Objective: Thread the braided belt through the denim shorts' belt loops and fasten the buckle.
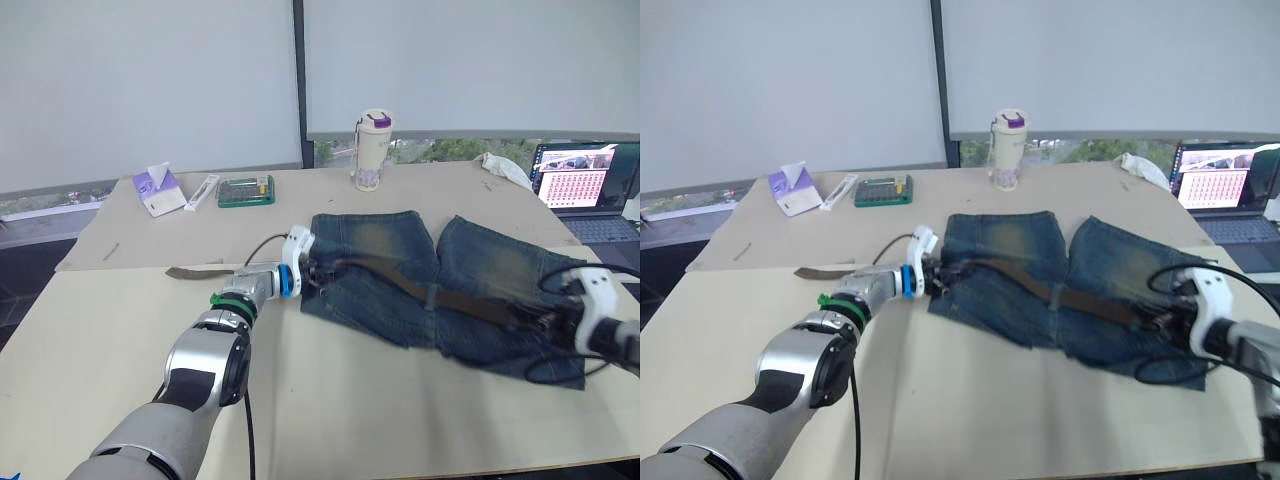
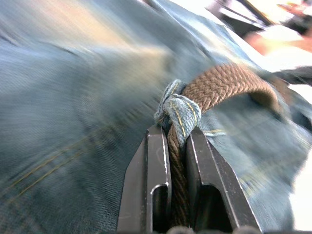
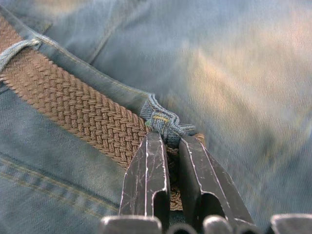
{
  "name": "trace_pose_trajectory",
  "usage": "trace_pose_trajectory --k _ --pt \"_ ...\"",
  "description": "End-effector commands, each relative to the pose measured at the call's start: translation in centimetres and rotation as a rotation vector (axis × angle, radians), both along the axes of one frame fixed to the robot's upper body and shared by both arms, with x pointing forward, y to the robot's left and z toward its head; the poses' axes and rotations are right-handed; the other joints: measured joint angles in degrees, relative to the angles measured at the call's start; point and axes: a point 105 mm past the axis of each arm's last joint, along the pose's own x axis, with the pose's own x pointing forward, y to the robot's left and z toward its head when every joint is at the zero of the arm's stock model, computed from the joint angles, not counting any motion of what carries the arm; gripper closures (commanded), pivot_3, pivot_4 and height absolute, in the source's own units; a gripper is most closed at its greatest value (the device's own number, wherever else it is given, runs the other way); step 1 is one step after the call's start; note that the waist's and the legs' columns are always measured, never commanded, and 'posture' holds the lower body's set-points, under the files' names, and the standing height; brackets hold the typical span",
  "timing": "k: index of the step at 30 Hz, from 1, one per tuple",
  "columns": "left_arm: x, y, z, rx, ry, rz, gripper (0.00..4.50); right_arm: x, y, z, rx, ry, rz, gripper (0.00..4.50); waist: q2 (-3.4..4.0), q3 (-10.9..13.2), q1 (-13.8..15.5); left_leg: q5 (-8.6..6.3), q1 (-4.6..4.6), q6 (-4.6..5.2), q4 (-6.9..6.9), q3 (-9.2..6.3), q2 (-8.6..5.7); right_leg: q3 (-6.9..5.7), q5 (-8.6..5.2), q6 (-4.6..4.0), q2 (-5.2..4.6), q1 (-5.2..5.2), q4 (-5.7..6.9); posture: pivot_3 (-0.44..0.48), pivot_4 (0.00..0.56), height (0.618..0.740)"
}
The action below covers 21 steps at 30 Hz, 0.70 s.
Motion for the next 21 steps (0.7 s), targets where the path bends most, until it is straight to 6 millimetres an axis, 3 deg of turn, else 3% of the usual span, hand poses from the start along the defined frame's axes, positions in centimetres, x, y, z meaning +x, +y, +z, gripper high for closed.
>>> trace_pose_trajectory --k 1,7,9,11,14,17,19,21 --pt "2.0 1.4 4.0 0.076 -0.2 0.11 4.48 4.4 1.0 3.0 -0.094 -0.188 0.012 4.5 0.14 -0.08 -0.39 0.01 0.03 -0.03 -0.01 0.02 -0.02 0.06 0.01 -0.01 -0.02 -0.03 0.04 0.0 0.15 0.74" --pt "3.7 3.4 8.2 0.142 -0.401 0.263 4.48 8.4 1.0 6.9 -0.167 -0.418 -0.057 4.5 0.4 -0.23 0.39 0.03 -0.07 -0.05 -0.02 0.02 -0.08 0.06 0.01 -0.01 -0.09 -0.12 0.33 0.0 0.15 0.74" --pt "3.7 4.0 9.8 0.185 -0.507 0.271 4.48 8.6 1.0 8.7 -0.221 -0.53 -0.055 4.5 0.4 -0.24 0.7 0.02 -0.09 -0.04 -0.02 0.01 -0.12 0.07 0.01 -0.01 -0.16 -0.13 0.32 0.0 0.15 0.74" --pt "3.1 3.9 9.8 0.191 -0.539 0.194 4.48 8.1 1.3 9.3 -0.265 -0.605 -0.007 4.5 0.4 -0.24 0.92 0.04 -0.1 -0.06 -0.04 0.01 -0.18 0.08 0.01 -0.01 -0.21 -0.2 0.32 0.0 0.15 0.74" --pt "2.0 4.2 8.3 0.263 -0.599 0.074 4.48 6.4 2.5 9.6 -0.353 -0.752 0.106 4.5 0.41 -0.25 0.97 0.04 -0.11 -0.06 -0.06 0.02 -0.18 0.06 0.01 0.0 -0.21 -0.19 0.32 0.0 0.15 0.74" --pt "0.3 4.9 6.1 0.339 -0.655 -0.071 4.48 2.5 4.3 7.9 -0.554 -0.889 0.313 4.5 0.45 -0.27 0.89 0.03 -0.07 -0.04 -0.11 0.02 -0.17 0.04 0.0 0.01 -0.2 -0.11 0.3 0.0 0.15 0.74" --pt "-0.6 5.5 4.8 0.374 -0.67 -0.135 3.53 0.1 4.8 6.4 -0.647 -0.939 0.404 4.5 0.45 -0.27 0.74 0.01 -0.08 -0.02 -0.14 0.03 -0.16 0.05 -0.01 0.03 -0.19 -0.1 0.32 0.0 0.15 0.74" --pt "-1.5 6.2 3.5 0.423 -0.683 -0.189 2.92 -2.3 5.0 4.9 -0.719 -0.979 0.481 4.5 0.43 -0.26 0.61 0.01 -0.07 -0.02 -0.13 0.04 -0.17 0.07 -0.01 0.04 -0.18 -0.1 0.31 0.0 0.15 0.74"
